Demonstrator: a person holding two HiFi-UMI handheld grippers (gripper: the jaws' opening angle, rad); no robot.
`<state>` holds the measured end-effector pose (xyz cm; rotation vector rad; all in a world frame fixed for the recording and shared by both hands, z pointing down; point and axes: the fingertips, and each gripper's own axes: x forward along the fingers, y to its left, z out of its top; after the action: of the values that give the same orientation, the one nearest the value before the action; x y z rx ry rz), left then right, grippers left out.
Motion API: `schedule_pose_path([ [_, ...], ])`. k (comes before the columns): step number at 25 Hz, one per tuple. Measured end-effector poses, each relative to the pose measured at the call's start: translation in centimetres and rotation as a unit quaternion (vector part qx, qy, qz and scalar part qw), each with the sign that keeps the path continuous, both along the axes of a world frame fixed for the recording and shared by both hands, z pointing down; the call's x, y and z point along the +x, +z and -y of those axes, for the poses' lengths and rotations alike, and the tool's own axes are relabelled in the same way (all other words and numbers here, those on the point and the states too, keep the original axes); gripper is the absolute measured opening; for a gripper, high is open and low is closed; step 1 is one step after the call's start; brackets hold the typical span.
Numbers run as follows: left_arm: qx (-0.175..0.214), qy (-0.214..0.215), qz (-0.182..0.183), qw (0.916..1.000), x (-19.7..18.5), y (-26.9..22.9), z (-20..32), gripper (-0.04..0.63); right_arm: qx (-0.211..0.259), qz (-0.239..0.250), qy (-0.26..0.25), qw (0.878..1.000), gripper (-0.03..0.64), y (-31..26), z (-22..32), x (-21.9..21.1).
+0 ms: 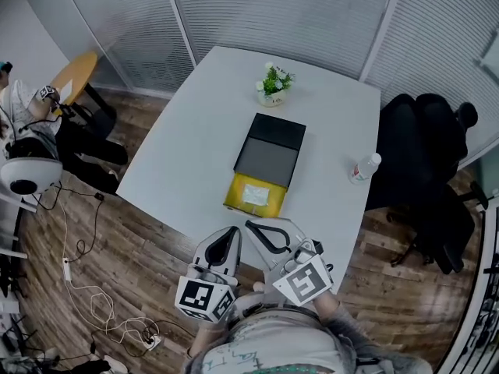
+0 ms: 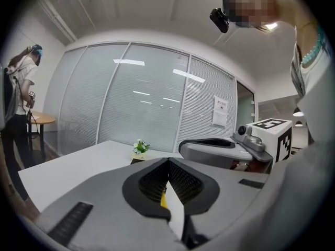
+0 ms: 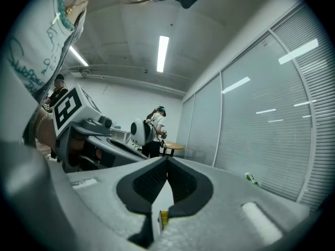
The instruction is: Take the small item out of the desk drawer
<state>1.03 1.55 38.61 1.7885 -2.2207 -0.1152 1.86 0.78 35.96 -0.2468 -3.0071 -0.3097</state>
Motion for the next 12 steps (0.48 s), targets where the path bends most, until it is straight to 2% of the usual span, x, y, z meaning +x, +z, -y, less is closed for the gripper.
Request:
schedule_pose_path([
  [8,-0.004,0.046,-0.016,0.9988,0.4,1.1,5.1,-0.002,0.003,-0.002,0.029,1.0,0.003,-0.1,4.5,0.3],
  [12,-0.004,0.073,-0.023,0.9971,1.0,1.5,6.8,-0.002,0.004,-0.01,0.065,0.998,0.003,0.4,6.2,1.0],
])
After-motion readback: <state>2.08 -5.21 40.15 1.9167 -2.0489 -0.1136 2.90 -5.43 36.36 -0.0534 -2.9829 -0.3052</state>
